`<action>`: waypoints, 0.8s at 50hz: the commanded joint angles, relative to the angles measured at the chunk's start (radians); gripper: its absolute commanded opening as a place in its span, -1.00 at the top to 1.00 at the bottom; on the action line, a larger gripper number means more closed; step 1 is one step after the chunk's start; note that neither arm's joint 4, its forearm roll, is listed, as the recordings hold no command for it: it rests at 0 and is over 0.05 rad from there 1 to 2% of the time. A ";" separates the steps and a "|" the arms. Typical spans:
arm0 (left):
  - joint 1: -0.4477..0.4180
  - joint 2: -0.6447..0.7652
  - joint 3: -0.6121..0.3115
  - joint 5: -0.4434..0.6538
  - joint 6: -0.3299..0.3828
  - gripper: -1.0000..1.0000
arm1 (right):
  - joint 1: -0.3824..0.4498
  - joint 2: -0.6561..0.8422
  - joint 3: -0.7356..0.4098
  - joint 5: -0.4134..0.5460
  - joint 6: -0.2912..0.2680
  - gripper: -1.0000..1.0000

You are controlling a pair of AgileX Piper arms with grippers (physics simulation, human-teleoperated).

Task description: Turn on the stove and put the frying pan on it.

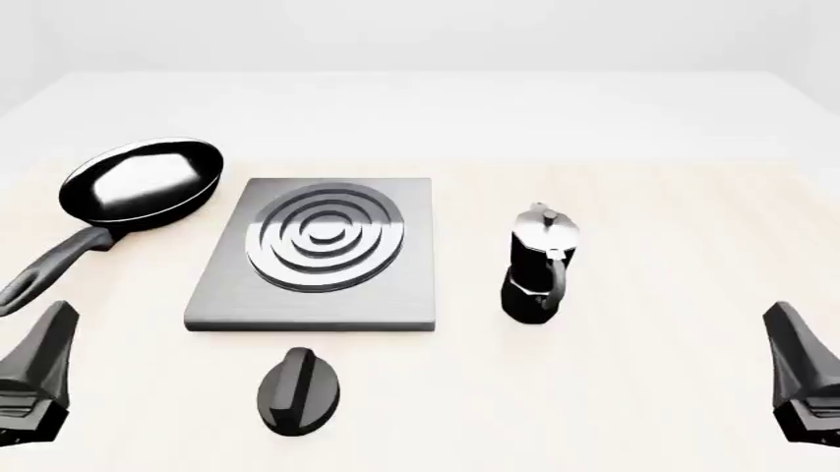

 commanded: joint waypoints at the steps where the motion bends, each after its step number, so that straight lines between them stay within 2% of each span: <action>1: -0.014 0.038 -0.029 -0.010 0.035 -1.00 | 0.000 0.018 -0.001 -0.015 0.000 -1.00; 6: -0.023 0.027 -0.017 -0.005 0.037 -1.00 | 0.000 0.018 -0.001 -0.016 0.000 -1.00; 19: -0.075 0.020 -0.109 0.114 0.024 -1.00 | 0.000 0.002 -0.002 0.000 0.000 -1.00; 22: -0.124 0.043 -0.166 0.196 0.036 -1.00 | 0.001 0.000 -0.002 0.002 0.000 -1.00; 25: -0.127 0.037 -0.193 0.236 0.048 -1.00 | 0.001 -0.002 -0.002 0.004 0.000 -1.00; 30: -0.199 0.058 -0.261 0.341 0.053 -1.00 | 0.001 -0.004 -0.003 0.007 0.000 -1.00; 31: -0.236 0.074 -0.291 0.386 0.071 -1.00 | 0.001 -0.004 -0.003 0.007 0.000 -1.00; 32: -0.237 0.078 -0.302 0.404 0.079 -1.00 | 0.001 -0.004 -0.003 0.007 0.000 -1.00; 37: -0.281 0.107 -0.335 0.454 0.072 -1.00 | 0.001 -0.004 -0.004 0.008 0.000 -1.00; 40: -0.354 0.201 -0.375 0.523 0.080 -1.00 | 0.001 -0.004 -0.004 0.008 0.000 -1.00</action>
